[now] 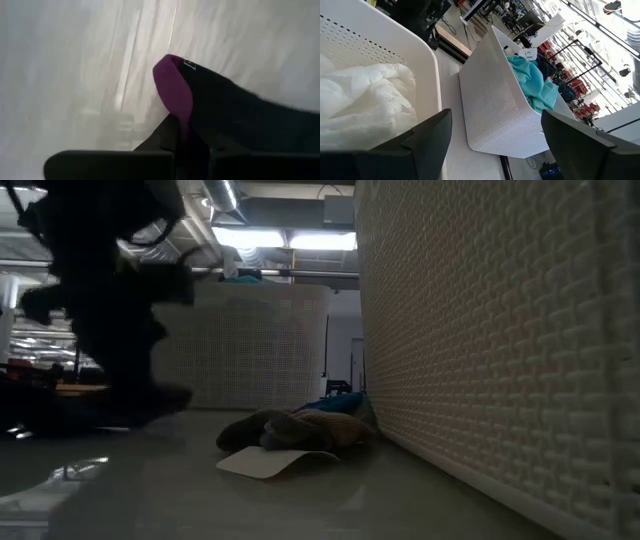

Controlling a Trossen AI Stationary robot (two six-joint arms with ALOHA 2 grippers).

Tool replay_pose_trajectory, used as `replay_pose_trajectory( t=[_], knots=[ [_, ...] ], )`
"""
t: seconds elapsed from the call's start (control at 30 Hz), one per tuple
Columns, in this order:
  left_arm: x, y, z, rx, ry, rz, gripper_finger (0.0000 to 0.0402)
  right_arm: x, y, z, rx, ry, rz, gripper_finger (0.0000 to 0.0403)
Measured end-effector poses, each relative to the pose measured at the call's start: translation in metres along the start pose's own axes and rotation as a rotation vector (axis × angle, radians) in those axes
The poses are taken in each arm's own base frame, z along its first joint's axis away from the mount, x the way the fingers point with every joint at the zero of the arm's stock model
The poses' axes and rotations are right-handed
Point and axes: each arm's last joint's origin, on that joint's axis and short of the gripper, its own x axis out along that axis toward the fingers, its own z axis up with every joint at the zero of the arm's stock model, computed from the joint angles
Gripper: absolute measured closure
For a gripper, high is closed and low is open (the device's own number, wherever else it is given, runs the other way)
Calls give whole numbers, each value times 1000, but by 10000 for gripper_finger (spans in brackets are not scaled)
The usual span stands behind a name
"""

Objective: Sort clothes
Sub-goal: Put the black sock into the top white laundry organizer

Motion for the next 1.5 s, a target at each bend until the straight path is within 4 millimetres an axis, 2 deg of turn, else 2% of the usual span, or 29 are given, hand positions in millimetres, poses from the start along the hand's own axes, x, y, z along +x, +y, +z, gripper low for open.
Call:
replay_pose_trajectory(
  t=[0.17, 0.33, 0.47, 0.6, 0.77, 0.83, 0.93, 1.07, 1.17, 1.3, 1.5],
  knots=[
    [-28, -4, 26, 60, -137, -25, 393, 0, 0, 0, 0, 0, 0, 93],
    [-81, 5, 64, 125, -376, 86, 391, 0, 0, 0, 0, 0, 0, 93],
    [-129, 22, 89, 169, -577, 290, 396, 0, 0, 0, 0, 1, -1, 93],
    [-169, 47, 109, 176, -774, 501, 395, 0, 0, 0, -1, 1, -1, 93],
    [-202, 84, 125, 152, -977, 716, 390, 0, 0, 0, -1, 1, -1, 93],
    [-207, 101, 130, 155, -1009, 784, 393, 0, 0, 0, 0, 1, -1, 93],
    [-203, 127, 136, 150, -1018, 832, 394, 0, 0, 0, 0, 1, -1, 93],
    [-182, 160, 142, 61, -970, 829, 382, 0, 0, 0, 0, 1, -1, 93],
    [-166, 177, 144, 8, -911, 836, 365, 0, 0, 0, 0, 1, -2, 93],
    [-158, 183, 145, -2, -879, 839, 319, 0, 0, 0, 0, 1, -1, 93],
    [-165, 169, 145, 6, -828, 763, 235, 0, 0, 0, 0, 1, -1, 93]
  ],
)
